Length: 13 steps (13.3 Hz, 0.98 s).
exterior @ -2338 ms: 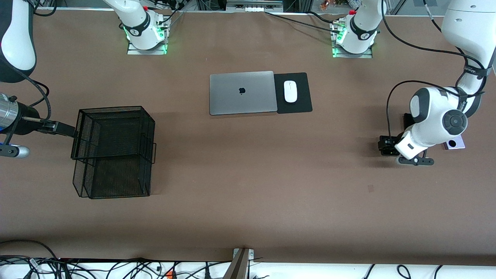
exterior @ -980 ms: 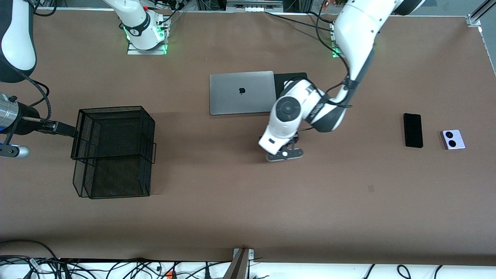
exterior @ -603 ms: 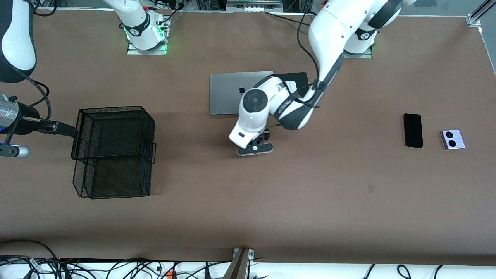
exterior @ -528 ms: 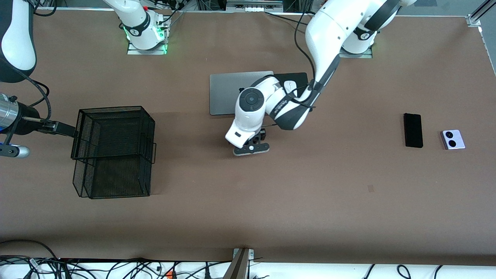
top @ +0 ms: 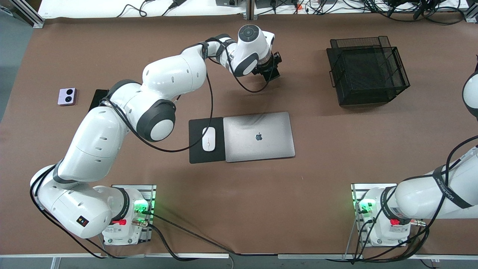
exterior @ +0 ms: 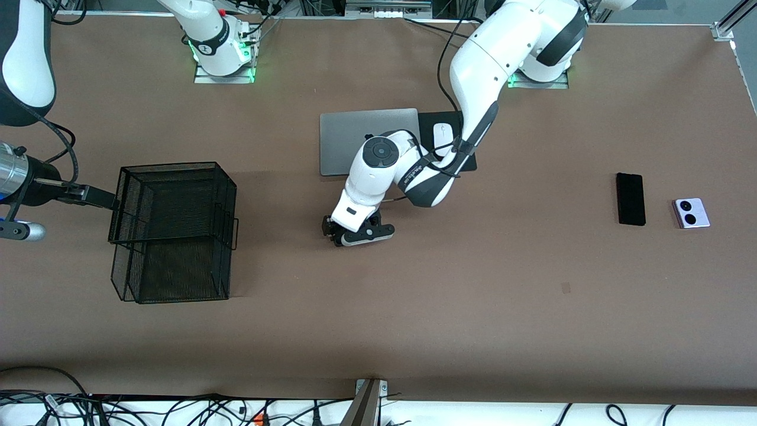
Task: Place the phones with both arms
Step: 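Lower the flip phone onto the table and open the left gripper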
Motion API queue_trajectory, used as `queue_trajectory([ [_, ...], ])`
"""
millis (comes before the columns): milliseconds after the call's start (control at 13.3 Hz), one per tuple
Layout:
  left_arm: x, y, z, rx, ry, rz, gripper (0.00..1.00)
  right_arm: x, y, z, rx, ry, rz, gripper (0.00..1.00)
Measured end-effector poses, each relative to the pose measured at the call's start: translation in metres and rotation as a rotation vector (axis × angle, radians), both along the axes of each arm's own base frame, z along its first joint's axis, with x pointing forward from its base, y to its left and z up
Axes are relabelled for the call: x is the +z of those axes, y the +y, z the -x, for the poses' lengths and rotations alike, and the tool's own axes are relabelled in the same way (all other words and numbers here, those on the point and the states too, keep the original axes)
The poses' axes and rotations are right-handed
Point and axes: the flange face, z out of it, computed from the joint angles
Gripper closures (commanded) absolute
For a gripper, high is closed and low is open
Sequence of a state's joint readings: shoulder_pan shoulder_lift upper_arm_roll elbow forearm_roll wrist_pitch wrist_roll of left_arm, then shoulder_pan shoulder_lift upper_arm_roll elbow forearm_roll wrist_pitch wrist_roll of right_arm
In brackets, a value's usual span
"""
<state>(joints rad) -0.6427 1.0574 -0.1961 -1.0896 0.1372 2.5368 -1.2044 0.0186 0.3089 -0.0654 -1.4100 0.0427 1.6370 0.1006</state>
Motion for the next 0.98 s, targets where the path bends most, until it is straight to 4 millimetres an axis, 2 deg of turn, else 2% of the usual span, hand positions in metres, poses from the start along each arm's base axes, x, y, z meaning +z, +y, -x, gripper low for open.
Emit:
queue_trajectory([
  [377,-0.009,0.004,-0.009,0.126,-0.021,0.086,0.94,0.0,0.0,0.0,0.0,0.0,0.0,0.0],
  [603,-0.025,0.012,-0.014,0.138,-0.044,0.094,0.93,0.0,0.0,0.0,0.0,0.0,0.0,0.0],
  [754,-0.031,0.01,-0.011,0.096,-0.061,0.078,0.93,0.0,0.0,0.0,0.0,0.0,0.0,0.0],
  [980,-0.036,-0.005,0.003,0.017,-0.08,0.055,0.94,0.0,0.0,0.0,0.001,0.0,0.0,0.0],
])
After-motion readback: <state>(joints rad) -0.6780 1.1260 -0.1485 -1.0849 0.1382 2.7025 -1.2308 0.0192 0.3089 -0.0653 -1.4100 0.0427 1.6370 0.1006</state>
